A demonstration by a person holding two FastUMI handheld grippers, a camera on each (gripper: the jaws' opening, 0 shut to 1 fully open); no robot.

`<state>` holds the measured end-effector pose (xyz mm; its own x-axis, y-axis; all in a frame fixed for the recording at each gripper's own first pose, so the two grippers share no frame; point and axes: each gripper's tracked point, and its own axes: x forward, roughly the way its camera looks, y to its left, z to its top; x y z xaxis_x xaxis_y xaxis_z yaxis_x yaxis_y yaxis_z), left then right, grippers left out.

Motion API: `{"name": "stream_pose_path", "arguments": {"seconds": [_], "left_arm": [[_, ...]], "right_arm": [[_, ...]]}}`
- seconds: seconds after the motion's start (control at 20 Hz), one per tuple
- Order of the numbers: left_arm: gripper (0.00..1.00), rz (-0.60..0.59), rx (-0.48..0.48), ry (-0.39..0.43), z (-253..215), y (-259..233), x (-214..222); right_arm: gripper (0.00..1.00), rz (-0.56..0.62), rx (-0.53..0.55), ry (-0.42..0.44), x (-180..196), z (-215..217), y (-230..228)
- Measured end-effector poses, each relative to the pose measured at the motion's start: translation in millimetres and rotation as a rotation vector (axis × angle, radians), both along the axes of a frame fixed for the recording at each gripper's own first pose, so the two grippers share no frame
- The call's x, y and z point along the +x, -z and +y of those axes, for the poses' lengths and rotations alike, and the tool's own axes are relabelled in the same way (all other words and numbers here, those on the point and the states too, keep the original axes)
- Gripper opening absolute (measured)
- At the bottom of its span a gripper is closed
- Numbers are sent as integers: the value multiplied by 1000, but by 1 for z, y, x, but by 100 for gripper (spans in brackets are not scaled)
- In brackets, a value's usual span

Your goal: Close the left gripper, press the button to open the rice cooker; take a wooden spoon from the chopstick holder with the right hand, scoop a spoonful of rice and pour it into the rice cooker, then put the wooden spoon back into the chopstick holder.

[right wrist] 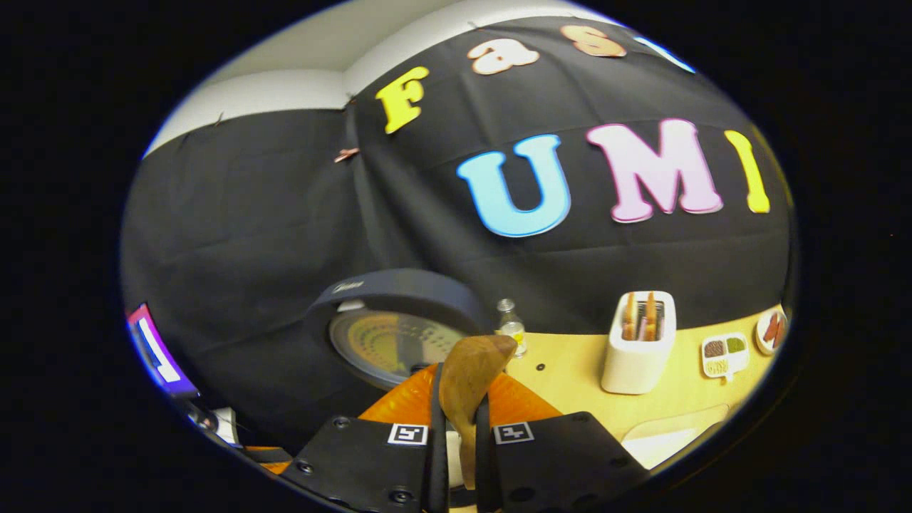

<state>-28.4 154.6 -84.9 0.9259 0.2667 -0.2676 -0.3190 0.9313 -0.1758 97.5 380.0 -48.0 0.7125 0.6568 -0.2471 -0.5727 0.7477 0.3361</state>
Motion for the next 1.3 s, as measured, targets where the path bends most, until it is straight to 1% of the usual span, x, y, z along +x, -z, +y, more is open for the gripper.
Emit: {"name": "stream_pose_path", "arguments": {"seconds": [0.2, 0.35, 0.55, 0.6, 0.7, 0.9, 1.0, 1.1, 1.25, 1.3], "left_arm": [[95, -20, 19, 33, -25, -11, 22], [95, -23, 19, 60, -46, -13, 41], [95, -25, -43, 77, -73, -13, 61], [95, -27, -45, 77, -80, -14, 66], [95, -30, -24, 75, -91, -20, 74], [95, -30, 51, 62, -108, -34, 81], [95, -23, 80, 52, -117, -36, 83], [95, -26, 82, 39, -127, -37, 83], [95, -35, 27, -36, -134, -33, 84], [95, -36, 23, -49, -137, -32, 83]], "right_arm": [[19, 65, 86, 216, 42, -98, -16], [19, 89, 98, 353, 68, -175, -16], [18, 101, 135, 502, 88, -268, -20], [18, 106, 140, 536, 91, -290, -18], [18, 114, 145, 603, 100, -336, -10], [18, 124, 136, 741, 118, -424, 11], [18, 147, 145, 795, 125, -458, 25], [19, 180, 150, 831, 128, -483, 40], [19, 227, 132, 856, 136, -509, 70], [19, 239, 128, 854, 137, -512, 77]]}}
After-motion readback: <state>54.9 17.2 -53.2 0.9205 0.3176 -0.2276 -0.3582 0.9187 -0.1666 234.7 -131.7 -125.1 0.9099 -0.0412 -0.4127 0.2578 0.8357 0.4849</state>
